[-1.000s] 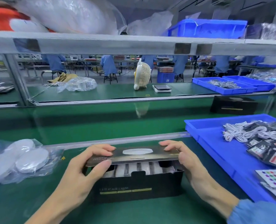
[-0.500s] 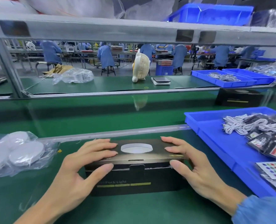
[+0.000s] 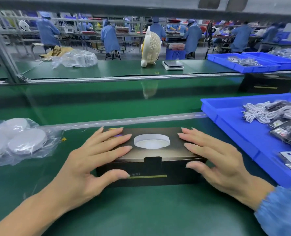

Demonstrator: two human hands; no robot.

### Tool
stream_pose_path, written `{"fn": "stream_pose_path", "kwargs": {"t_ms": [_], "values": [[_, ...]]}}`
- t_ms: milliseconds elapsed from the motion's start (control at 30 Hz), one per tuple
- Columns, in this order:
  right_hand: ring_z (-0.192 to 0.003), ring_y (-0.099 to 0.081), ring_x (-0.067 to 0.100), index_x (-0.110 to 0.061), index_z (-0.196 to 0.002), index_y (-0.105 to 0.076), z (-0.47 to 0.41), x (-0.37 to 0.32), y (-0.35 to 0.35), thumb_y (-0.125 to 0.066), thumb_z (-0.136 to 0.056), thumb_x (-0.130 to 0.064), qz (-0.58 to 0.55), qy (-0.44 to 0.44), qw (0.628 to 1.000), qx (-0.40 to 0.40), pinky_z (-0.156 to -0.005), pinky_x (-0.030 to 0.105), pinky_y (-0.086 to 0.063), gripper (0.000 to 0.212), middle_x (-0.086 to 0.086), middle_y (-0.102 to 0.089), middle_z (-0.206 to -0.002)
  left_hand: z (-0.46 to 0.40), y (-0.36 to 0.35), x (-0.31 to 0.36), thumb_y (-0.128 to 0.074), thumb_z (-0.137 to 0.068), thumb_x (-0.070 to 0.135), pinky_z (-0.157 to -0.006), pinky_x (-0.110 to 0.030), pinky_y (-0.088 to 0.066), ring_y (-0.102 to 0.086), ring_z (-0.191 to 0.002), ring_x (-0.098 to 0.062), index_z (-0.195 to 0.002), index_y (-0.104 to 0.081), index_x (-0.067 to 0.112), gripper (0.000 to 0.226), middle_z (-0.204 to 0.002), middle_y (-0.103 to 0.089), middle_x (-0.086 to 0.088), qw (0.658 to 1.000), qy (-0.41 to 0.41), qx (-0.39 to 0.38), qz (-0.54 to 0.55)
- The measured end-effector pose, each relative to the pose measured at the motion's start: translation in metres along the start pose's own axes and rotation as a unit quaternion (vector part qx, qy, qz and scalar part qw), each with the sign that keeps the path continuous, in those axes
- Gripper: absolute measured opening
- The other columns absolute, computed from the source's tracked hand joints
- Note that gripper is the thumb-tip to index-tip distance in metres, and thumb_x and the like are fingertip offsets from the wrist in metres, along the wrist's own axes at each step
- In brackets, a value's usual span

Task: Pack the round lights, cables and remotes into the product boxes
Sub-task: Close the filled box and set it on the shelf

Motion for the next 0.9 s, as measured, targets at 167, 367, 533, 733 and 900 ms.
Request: {"fn": "stream_pose_path", "kwargs": {"t_ms": [167,367,533,733,900], "values": [[-0.118,-0.062,0.026,0.005,-0.096,-0.074,-0.003,-0.008,0.006,-0.071,-0.087,-0.020,0.057,0.014,0.998,0.000,-0.096,0.046,-0.052,0.027,0.012,-0.066,-0.120,0.004,0.000,0.001,-0.062,-0.088,0.031,-0.113,-0.054,-0.035,-0.055,-0.129,-0.017,-0.113,-0.071,0.011,0.034,-0.125,-0.067,0.003,0.999,0.011,0.035,0.004],[-0.086,-0.062,0.030,0.003,-0.102,-0.073,-0.023,-0.053,-0.027,-0.073,-0.088,-0.012,0.120,0.133,0.984,-0.017,-0.076,0.033,-0.052,0.020,0.008,-0.071,-0.104,0.003,-0.004,0.012,-0.065,-0.086,0.029,-0.109,-0.057,-0.039,-0.060,-0.122,-0.020,-0.104,-0.075,0.010,0.029,-0.118,-0.069,0.003,0.996,0.020,0.087,-0.012],[-0.086,-0.067,0.027,0.001,-0.095,-0.076,-0.026,-0.044,-0.025,-0.074,-0.087,-0.008,0.058,0.101,0.993,0.003,-0.067,0.031,-0.055,0.012,0.003,-0.073,-0.105,0.005,-0.004,0.015,-0.065,-0.086,0.029,-0.109,-0.057,-0.039,-0.061,-0.121,-0.022,-0.105,-0.075,0.009,0.029,-0.118,-0.069,0.002,0.994,0.026,0.099,-0.028],[-0.087,-0.070,0.021,-0.002,-0.081,-0.078,-0.033,-0.040,-0.021,-0.081,-0.079,-0.007,0.001,0.038,0.999,-0.008,-0.071,0.029,-0.056,0.006,0.000,-0.074,-0.101,0.004,-0.007,0.015,-0.063,-0.087,0.029,-0.110,-0.056,-0.037,-0.058,-0.125,-0.019,-0.107,-0.075,0.011,0.030,-0.121,-0.068,0.004,0.995,0.027,0.089,-0.025],[-0.095,-0.064,-0.008,-0.043,-0.095,-0.067,-0.052,0.012,-0.039,-0.088,-0.065,-0.038,-0.050,-0.219,0.955,-0.193,-0.083,0.017,-0.051,0.037,-0.034,-0.067,-0.102,0.004,-0.012,0.011,-0.059,-0.093,0.028,-0.114,-0.053,-0.033,-0.054,-0.129,-0.019,-0.113,-0.073,0.014,0.028,-0.129,-0.064,0.007,0.995,0.011,0.087,-0.040]]}}
Point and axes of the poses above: each hand's wrist, its own z-axis away from the middle knuckle, its own y-axis out of the back of the hand, x = y × z, the point moved 9 cm from there along -z, towards the middle knuckle
